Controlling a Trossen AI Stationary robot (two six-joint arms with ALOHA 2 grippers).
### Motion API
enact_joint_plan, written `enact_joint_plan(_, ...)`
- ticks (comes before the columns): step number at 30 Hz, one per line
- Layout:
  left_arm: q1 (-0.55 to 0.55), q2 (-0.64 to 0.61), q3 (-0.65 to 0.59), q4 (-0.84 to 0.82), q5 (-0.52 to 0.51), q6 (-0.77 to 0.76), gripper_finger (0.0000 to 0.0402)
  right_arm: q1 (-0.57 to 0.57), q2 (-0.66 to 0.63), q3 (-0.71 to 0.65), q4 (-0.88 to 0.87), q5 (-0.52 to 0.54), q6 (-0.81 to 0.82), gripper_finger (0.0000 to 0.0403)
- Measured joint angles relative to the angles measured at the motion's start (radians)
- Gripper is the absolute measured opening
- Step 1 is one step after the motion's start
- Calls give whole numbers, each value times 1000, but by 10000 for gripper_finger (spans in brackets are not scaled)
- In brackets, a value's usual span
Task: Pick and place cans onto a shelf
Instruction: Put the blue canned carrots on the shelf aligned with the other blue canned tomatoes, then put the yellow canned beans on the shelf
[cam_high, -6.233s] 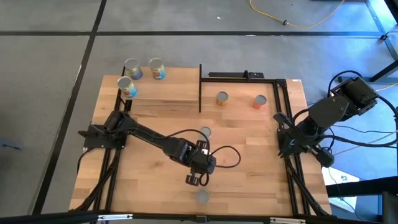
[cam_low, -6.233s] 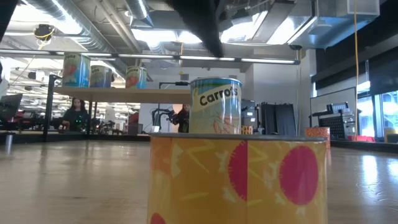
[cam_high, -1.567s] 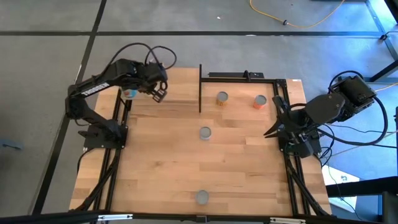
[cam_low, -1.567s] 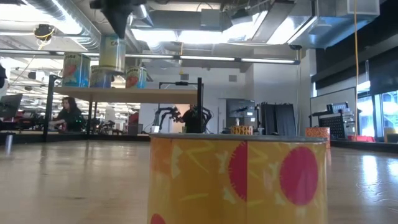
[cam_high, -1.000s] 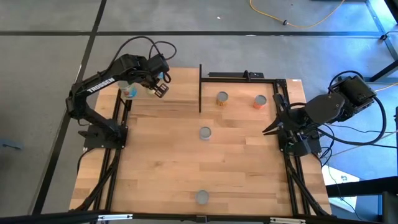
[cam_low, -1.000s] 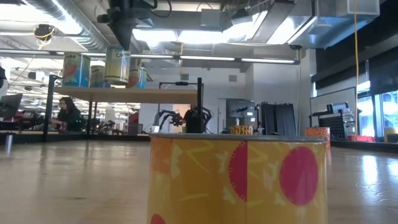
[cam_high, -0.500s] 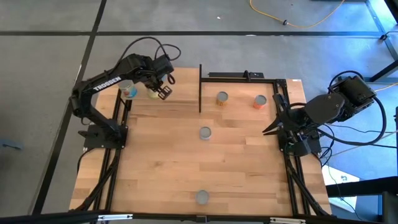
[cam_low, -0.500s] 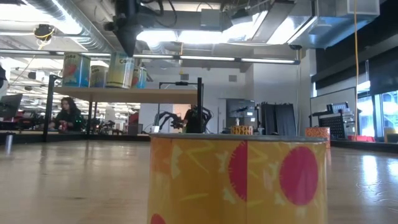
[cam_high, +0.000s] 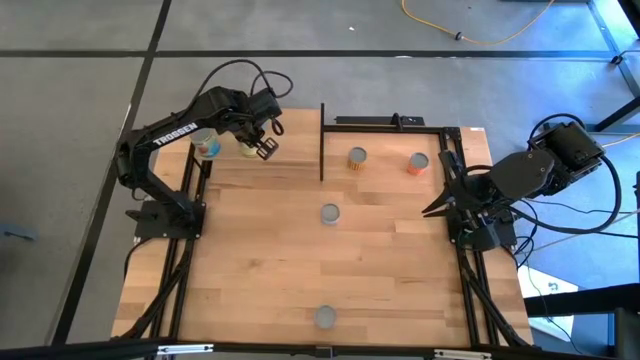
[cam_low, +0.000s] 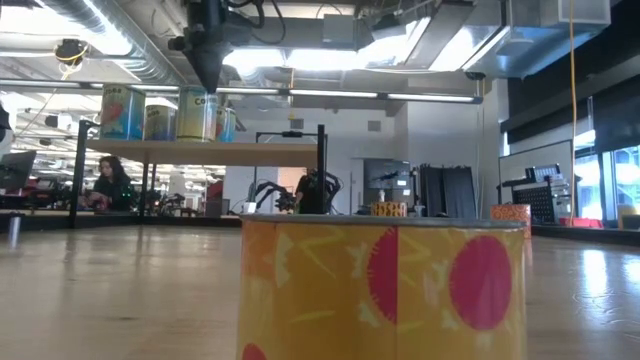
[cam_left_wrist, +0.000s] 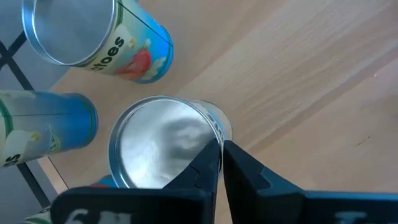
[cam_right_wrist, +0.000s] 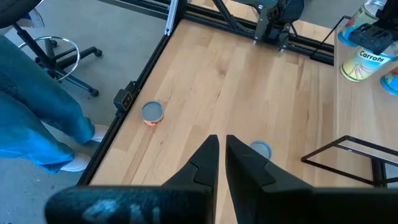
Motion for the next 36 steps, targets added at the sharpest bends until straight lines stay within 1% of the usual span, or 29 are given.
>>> enact_joint_plan(8, 0, 0, 0, 0, 0, -10, 42, 0, 0, 0, 0, 0, 0, 32)
enact_joint_plan(16, 0, 0, 8, -5, 0, -10, 45, 0, 0, 0, 0, 0, 0, 32)
enact_joint_plan(19, 0, 0, 38, -5, -4, -10, 45, 0, 0, 0, 0, 0, 0, 32)
enact_joint_plan(24, -1, 0, 109, -6, -58, -9, 45, 0, 0, 0, 0, 0, 0, 32)
enact_joint_plan(31, -6, 0, 204, -8, -53, 35, 45, 0, 0, 0, 0, -1, 0, 32)
enact_joint_plan(36, -38, 0, 261, -8, -40, 43, 45, 0, 0, 0, 0, -1, 0, 32)
